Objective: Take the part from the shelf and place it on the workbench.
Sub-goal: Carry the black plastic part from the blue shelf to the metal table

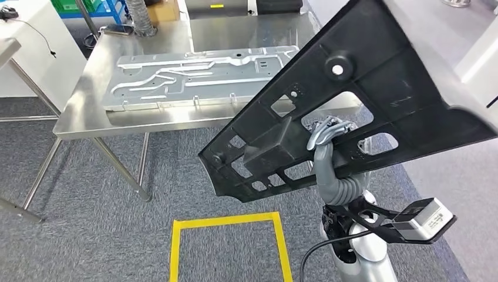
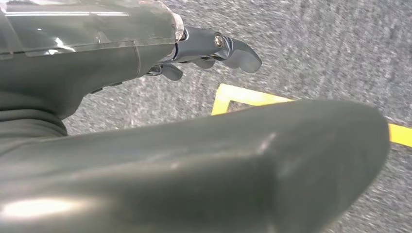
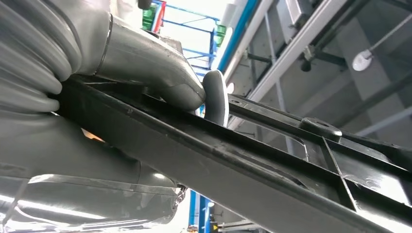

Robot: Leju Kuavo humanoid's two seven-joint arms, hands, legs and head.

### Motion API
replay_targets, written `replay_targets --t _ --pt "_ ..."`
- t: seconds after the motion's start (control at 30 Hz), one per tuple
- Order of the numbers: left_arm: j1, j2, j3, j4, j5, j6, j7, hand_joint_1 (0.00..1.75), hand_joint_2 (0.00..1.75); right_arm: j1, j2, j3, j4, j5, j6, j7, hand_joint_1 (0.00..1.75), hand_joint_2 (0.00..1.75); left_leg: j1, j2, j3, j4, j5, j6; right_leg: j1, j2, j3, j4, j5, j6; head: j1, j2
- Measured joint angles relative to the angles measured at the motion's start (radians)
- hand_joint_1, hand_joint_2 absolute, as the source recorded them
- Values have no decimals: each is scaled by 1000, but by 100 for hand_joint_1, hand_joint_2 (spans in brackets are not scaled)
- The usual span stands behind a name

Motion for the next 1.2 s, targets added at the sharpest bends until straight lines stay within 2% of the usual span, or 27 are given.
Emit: replay_targets --t 0.03,0.1,0.13,0.17,0.2,0.27,0.3,0.33,0.37,0.4,0.43,0.47,0.5,0.53,0.6,0.63,0.7,0.73,0.8,0.83,0.87,0.9,0.97,1.0,1.03,1.13,1.2 --pt "0 1 0 0 0 1 0 0 0 -1 0 0 0 3 -4 6 175 175 -3 -6 9 -16 20 6 0 4 10 2 -3 5 0 0" --pt "-3 -1 1 0 0 1 -1 0 0 -8 0 1 -2 10 -12 15 175 175 0 -9 38 -37 28 8 2 5 20 23 5 17 -1 0" --pt "-6 -2 1 0 -1 1 -1 0 0 -11 -1 1 -3 14 -16 17 175 175 4 -8 53 -47 37 10 2 3 11 55 15 22 -1 0" --pt "-8 -4 0 0 -1 2 -1 0 0 -13 -1 1 -3 16 -19 19 175 175 7 -7 66 -53 43 11 2 0 -10 96 17 27 -1 0" --pt "-9 -5 0 0 -1 2 -1 0 0 -13 -2 2 -2 18 -23 21 175 175 10 -6 75 -56 42 11 -1 -3 -45 149 7 33 -1 0" --pt "-8 -6 0 0 -1 2 -1 0 0 -9 -4 2 0 25 -29 27 175 175 13 -5 87 -57 27 11 -10 -6 -131 245 -50 45 -1 0" --pt "-6 -6 0 0 -1 2 -1 0 0 -7 -5 2 2 28 -30 30 175 175 15 -6 93 -57 18 9 -15 -7 -167 268 -82 52 -1 0" --pt "-4 -7 0 0 -1 2 -1 0 0 -5 -6 2 3 31 -31 32 175 175 17 -6 101 -57 10 8 -19 -8 -190 264 -98 57 -1 0" --pt "-3 -8 1 0 -1 2 -1 0 0 -5 -7 2 5 32 -31 33 175 175 19 -7 111 -56 0 5 -23 -10 -198 232 -88 62 -1 0" --pt "-2 -9 1 0 0 1 -1 0 0 -5 -9 2 6 33 -31 33 175 175 21 -9 123 -56 -10 2 -27 -11 -195 177 -48 66 -1 0" --pt "-1 -10 1 0 0 1 -1 0 0 -4 -10 2 8 33 -31 35 175 175 22 -9 134 -56 -20 -3 -29 -14 -188 117 17 66 -1 0" --pt "-1 -10 1 0 0 0 -1 0 0 -4 -11 2 9 35 -31 36 175 175 22 -11 144 -56 -30 -9 -28 -17 -181 67 69 62 -1 0" --pt "-1 -10 1 0 1 0 -1 0 0 -4 -12 2 12 37 -32 39 175 175 22 -11 150 -57 -39 -16 -26 -18 -174 36 108 55 -1 0" --pt "-1 -10 1 0 2 0 -1 0 0 -4 -13 2 13 40 -32 41 175 175 22 -12 158 -57 -44 -24 -23 -18 -171 23 126 45 -1 0" --pt "-3 -10 1 0 3 -2 -1 0 0 -6 -14 2 15 47 -33 44 175 175 22 -11 162 -43 -40 -39 -22 -14 -154 13 117 27 -1 0" --pt "-5 -10 1 0 3 -3 -2 0 0 -8 -14 2 16 55 -38 45 175 175 23 -8 155 -17 -32 -45 -23 -14 -141 7 113 19 -1 0" --pt "-9 -12 1 0 4 -6 -2 0 0 -13 -14 2 17 76 -55 50 175 175 24 -2 101 73 -32 -52 -25 -15 -113 -2 99 6 -1 0" --pt "-8 -13 1 0 4 -7 -3 0 0 -15 -14 1 18 90 -68 52 175 175 25 0 60 130 -47 -55 -24 -16 -100 -4 89 2 -1 0" --pt "-5 -14 1 0 4 -8 -3 0 0 -19 -14 -1 19 154 -117 55 175 175 25 2 -23 213 -101 -60 -23 -14 -77 -5 67 -1 -1 0" --pt "-4 -14 2 0 4 -7 -3 0 0 -22 -14 -3 20 205 -155 57 175 175 25 3 -51 221 -119 -61 -23 -12 -62 -5 54 0 -1 0" --pt "-3 -14 2 0 4 -7 -4 0 0 -27 -14 -7 20 262 -196 61 175 175 25 4 -64 201 -118 -60 -23 -12 -46 -5 41 1 -1 0" --pt "-2 -14 2 0 3 -7 -4 0 0 -36 -14 -12 21 313 -232 69 175 175 25 5 -66 156 -93 -57 -23 -11 -28 -5 27 3 -1 0" --pt "3 -14 2 0 2 -8 -5 0 0 -67 -16 -26 29 409 -295 99 175 175 22 8 -56 38 26 -45 -22 -10 4 -5 -3 10 -1 0" --pt "5 -14 2 0 1 -10 -6 0 0 -87 -18 -34 38 463 -324 120 175 175 20 9 -51 -3 76 -39 -21 -7 15 -7 -16 15 -1 0" --pt "7 -14 2 0 0 -12 -7 0 0 -103 -20 -39 46 508 -346 138 175 175 17 10 -48 -26 110 -35 -20 -5 21 -8 -25 20 -1 0" --pt "7 -14 2 0 -1 -14 -8 0 0 -122 -23 -45 56 562 -371 157 175 175 14 10 -44 -29 112 -33 -18 -2 27 -11 -33 26 -1 0" --pt "4 -14 2 0 -3 -16 -10 0 0 -146 -29 -53 70 623 -393 181 175 175 14 8 -40 -34 107 -27 -19 -2 35 -11 -28 32 -1 0"
